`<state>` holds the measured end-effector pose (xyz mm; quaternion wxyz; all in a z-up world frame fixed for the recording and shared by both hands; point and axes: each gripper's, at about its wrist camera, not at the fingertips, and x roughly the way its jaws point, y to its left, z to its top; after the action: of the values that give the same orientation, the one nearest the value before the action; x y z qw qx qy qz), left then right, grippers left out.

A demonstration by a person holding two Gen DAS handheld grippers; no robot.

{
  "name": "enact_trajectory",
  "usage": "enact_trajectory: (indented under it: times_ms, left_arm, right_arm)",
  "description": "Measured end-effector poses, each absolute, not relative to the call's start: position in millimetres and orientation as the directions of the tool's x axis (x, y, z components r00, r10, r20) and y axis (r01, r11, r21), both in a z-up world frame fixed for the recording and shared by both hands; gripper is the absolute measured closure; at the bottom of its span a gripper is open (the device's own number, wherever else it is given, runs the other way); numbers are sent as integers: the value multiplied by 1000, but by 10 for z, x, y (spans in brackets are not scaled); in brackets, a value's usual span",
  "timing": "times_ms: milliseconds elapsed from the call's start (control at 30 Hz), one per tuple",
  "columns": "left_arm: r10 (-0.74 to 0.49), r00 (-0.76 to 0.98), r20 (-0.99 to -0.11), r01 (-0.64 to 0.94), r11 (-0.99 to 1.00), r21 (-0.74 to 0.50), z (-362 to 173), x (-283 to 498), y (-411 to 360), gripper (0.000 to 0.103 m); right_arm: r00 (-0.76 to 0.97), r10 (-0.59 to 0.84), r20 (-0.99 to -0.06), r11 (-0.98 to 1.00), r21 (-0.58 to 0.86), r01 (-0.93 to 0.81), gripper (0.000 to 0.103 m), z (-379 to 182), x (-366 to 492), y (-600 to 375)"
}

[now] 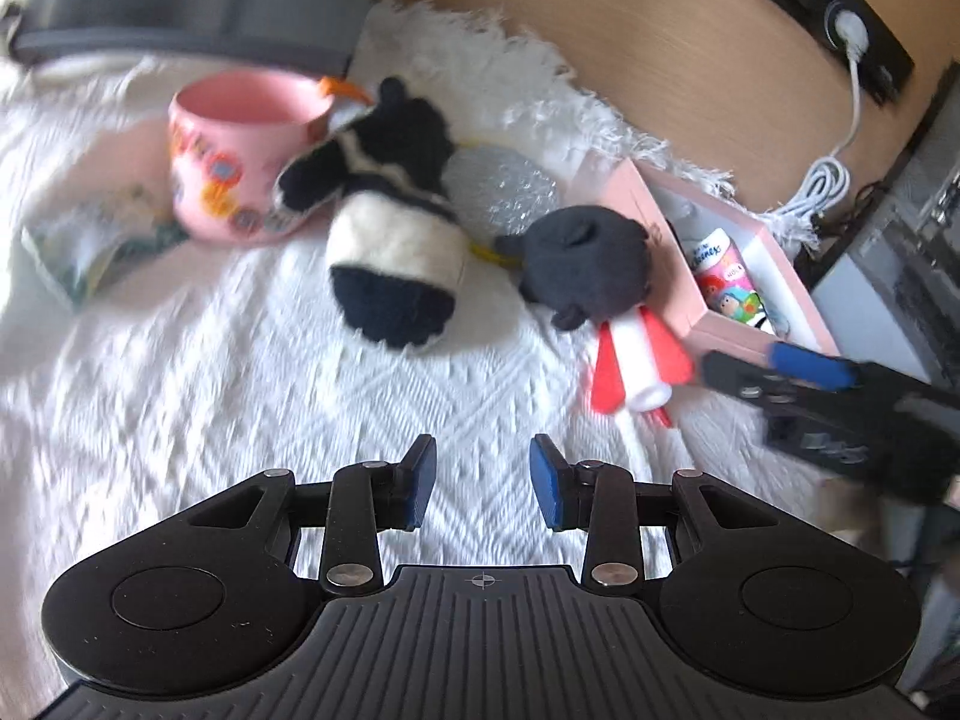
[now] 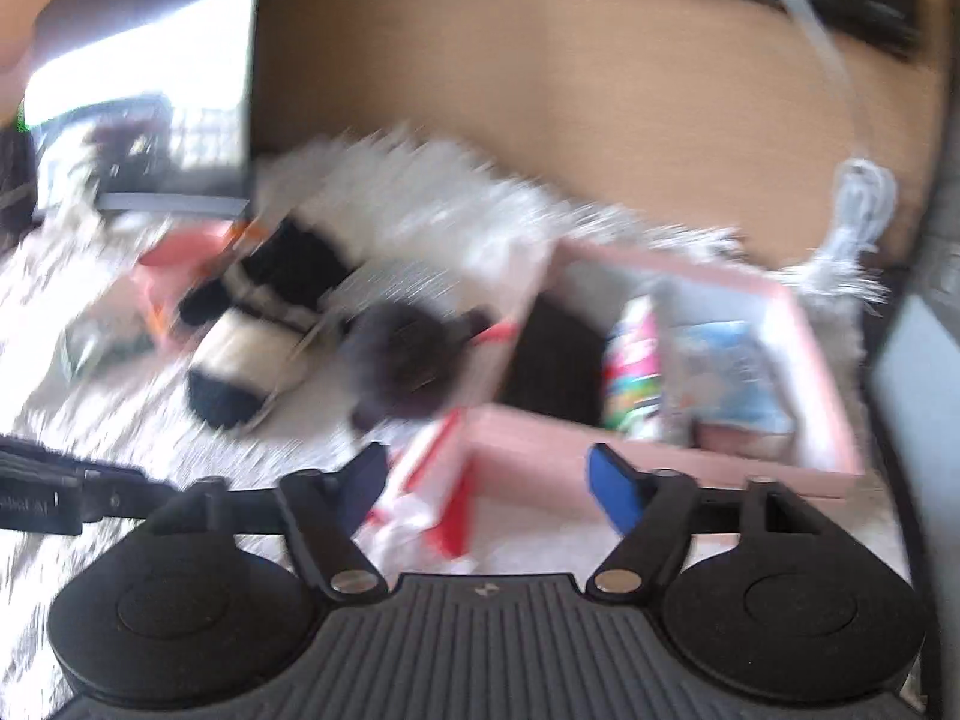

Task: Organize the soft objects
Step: 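Grasp the red-white rocket toy with the right gripper while the left grasps the black plush cat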

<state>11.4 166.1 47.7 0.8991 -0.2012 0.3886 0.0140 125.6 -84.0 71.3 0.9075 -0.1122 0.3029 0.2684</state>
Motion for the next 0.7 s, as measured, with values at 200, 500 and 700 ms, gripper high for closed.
enact_trajectory:
  times_ms: [200, 500, 700]
  left_arm:
    - [-135, 718, -683, -178, 913, -368, 552, -82, 1790, 65]
    - [-115, 720, -685, -199, 910, -363, 628, -72, 1940, 65]
    - [-163, 706, -690, -122, 931, -344, 649, 72, 1750, 65]
  right_arm:
    - [666, 328, -670, 832, -130, -540, 45, 422, 1375, -244]
    - [608, 363, -706, 775, -133, -618, 70, 481, 1000, -30]
    - [578, 374, -725, 742, -141, -656, 71, 556, 528, -315]
